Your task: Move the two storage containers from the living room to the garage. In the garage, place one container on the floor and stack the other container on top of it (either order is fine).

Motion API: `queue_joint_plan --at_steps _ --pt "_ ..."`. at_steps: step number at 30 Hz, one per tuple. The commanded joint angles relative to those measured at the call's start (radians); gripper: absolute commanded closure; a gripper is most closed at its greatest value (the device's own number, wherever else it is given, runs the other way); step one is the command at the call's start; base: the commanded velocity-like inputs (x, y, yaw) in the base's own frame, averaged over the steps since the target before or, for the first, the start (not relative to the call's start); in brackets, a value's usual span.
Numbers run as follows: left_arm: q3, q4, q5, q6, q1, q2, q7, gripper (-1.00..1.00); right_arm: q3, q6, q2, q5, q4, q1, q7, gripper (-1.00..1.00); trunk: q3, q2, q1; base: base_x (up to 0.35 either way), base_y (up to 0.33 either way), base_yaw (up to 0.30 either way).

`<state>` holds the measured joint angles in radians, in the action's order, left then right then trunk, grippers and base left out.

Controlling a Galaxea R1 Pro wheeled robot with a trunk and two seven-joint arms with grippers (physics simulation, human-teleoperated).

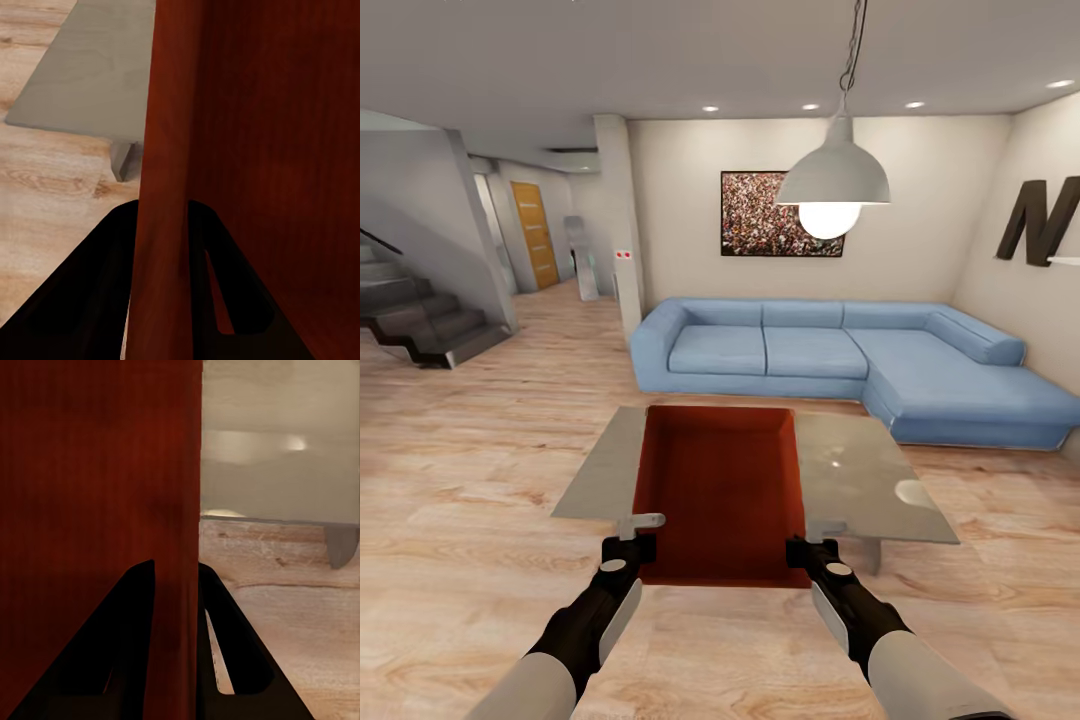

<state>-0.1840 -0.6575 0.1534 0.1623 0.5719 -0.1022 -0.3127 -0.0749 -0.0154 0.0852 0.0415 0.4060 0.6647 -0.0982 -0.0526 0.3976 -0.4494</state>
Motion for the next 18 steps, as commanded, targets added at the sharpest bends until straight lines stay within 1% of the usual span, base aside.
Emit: queue_joint_plan --at_steps 1,18 --pt "0.0 0.001 0.008 0.007 0.0 0.001 -0.014 1.0 0.013 -0.001 0.0 -0.007 0.014 0.001 -0.049 1.0 -0.002 0.002 -0.001 0.0 0.0 0.272" --pt "0.0 -0.001 0.008 0.007 0.0 0.001 -0.014 1.0 0.013 -0.001 0.0 -0.008 0.014 0.001 -0.049 1.0 -0.002 0.002 -0.001 0.0 0.0 0.272"
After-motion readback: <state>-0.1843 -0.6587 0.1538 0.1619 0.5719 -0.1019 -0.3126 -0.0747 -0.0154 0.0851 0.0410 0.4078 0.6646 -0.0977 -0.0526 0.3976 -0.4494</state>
